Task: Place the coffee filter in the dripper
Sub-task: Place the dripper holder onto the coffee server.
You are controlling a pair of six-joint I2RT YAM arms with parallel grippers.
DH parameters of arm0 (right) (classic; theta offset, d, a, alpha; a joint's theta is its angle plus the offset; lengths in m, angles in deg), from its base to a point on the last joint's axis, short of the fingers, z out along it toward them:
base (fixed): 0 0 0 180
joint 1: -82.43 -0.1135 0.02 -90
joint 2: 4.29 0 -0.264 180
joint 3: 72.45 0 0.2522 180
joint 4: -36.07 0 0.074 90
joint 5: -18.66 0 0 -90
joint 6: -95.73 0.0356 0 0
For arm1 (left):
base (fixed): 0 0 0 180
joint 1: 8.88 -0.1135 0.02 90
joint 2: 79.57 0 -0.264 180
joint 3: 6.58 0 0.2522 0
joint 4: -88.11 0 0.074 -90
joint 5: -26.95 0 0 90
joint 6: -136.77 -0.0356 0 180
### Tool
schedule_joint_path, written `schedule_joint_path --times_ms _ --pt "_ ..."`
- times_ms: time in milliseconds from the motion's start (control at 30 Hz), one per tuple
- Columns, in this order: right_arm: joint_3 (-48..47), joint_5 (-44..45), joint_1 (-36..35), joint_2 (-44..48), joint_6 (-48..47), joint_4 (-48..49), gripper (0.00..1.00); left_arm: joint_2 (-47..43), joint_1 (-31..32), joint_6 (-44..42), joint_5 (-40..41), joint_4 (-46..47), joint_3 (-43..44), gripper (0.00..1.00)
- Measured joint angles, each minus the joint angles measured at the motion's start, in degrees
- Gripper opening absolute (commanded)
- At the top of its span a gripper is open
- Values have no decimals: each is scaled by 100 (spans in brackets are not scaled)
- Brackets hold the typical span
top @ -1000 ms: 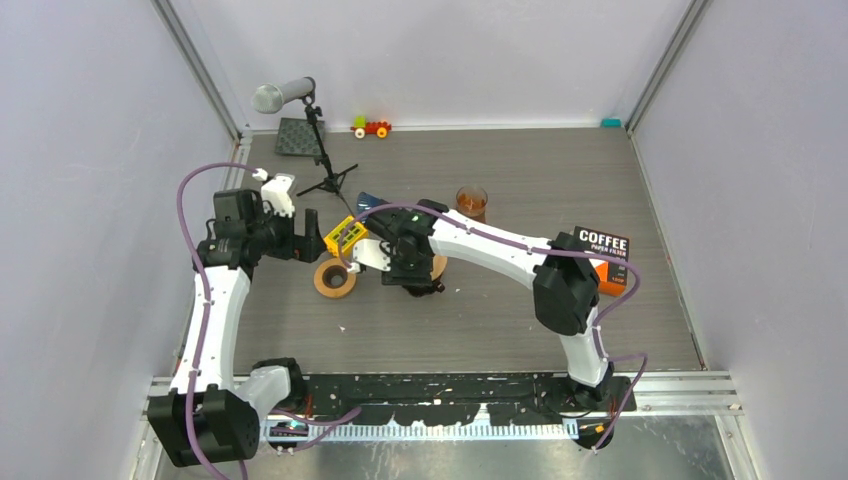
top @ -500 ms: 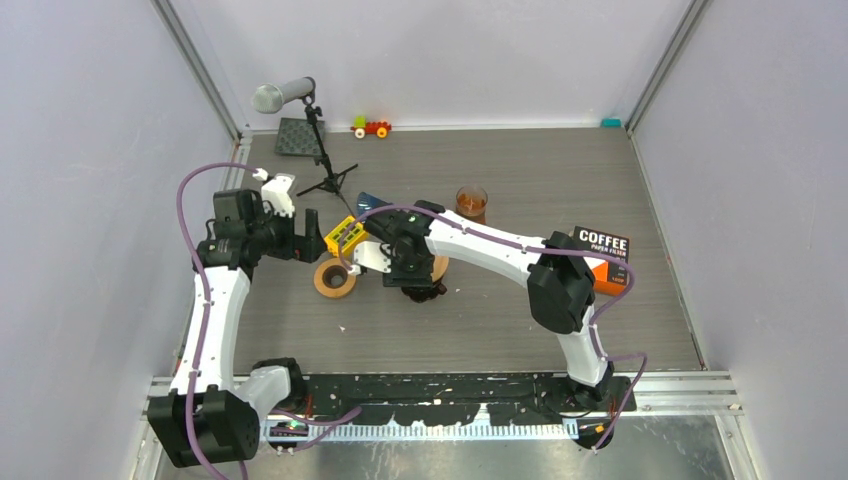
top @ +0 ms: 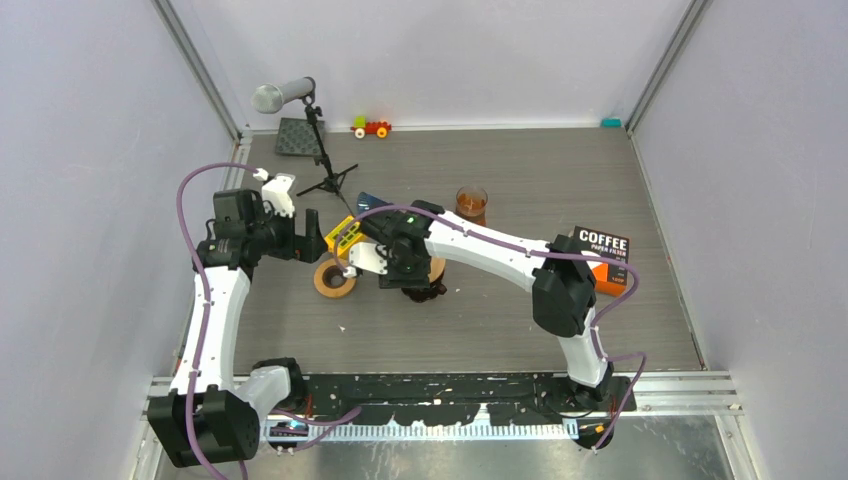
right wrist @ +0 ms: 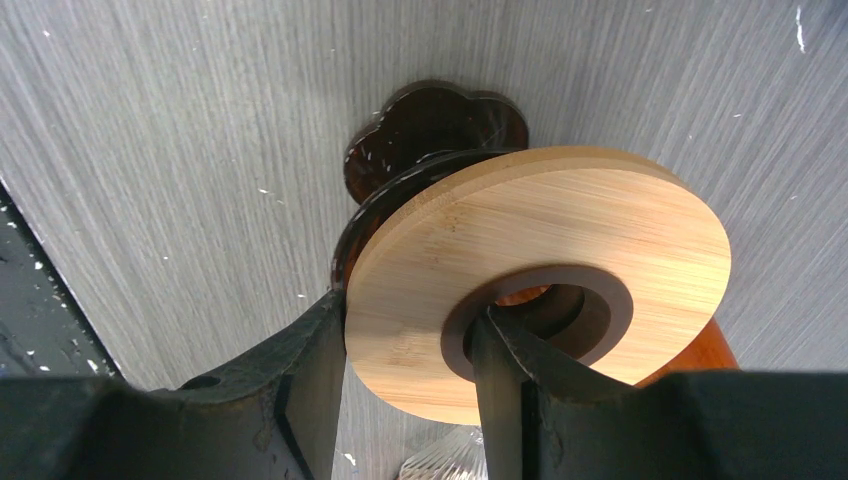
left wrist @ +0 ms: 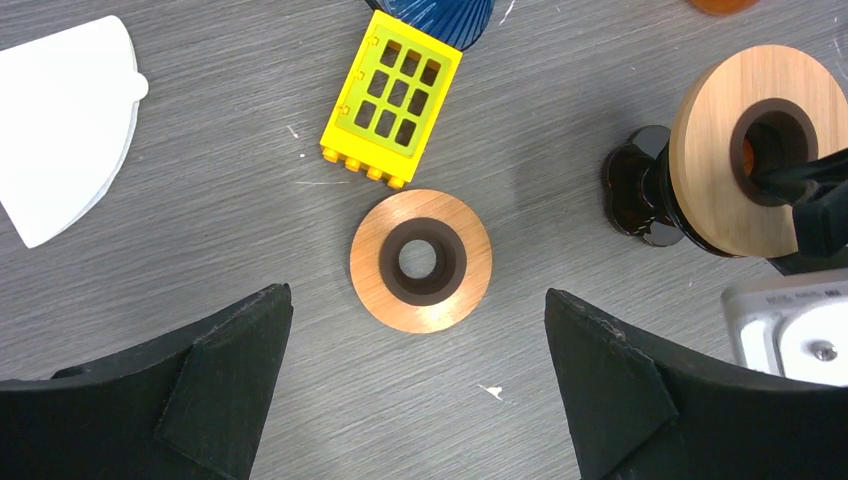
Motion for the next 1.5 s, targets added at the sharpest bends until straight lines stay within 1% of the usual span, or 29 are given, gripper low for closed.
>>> schedule_joint_path --times_ms 233,567,967,1100,1133,1233,1333,1400,1500 --pt "125 2 -133 22 39 -101 38 -15 0 0 -15 0 0 100" --pt "240 96 -138 22 39 -55 42 -68 0 -9 -52 -2 -22 100" --pt "387 164 -133 22 46 96 45 -87 0 -22 -79 -2 -31 100" --pt "387 164 -133 22 63 114 50 -92 0 -24 -103 -2 -31 100" --pt "387 164 -133 22 79 120 53 -92 0 -24 -114 -2 -31 100" --pt "387 166 -133 22 122 142 69 -92 0 -28 -116 -2 -31 100" --pt "387 164 -133 24 170 190 78 -92 0 -28 -118 0 -31 100" --pt "387 146 -133 35 190 208 81 -92 0 -33 -120 -2 -31 100" --pt "433 96 -133 157 249 223 82 -90 0 -46 -138 -2 -31 100"
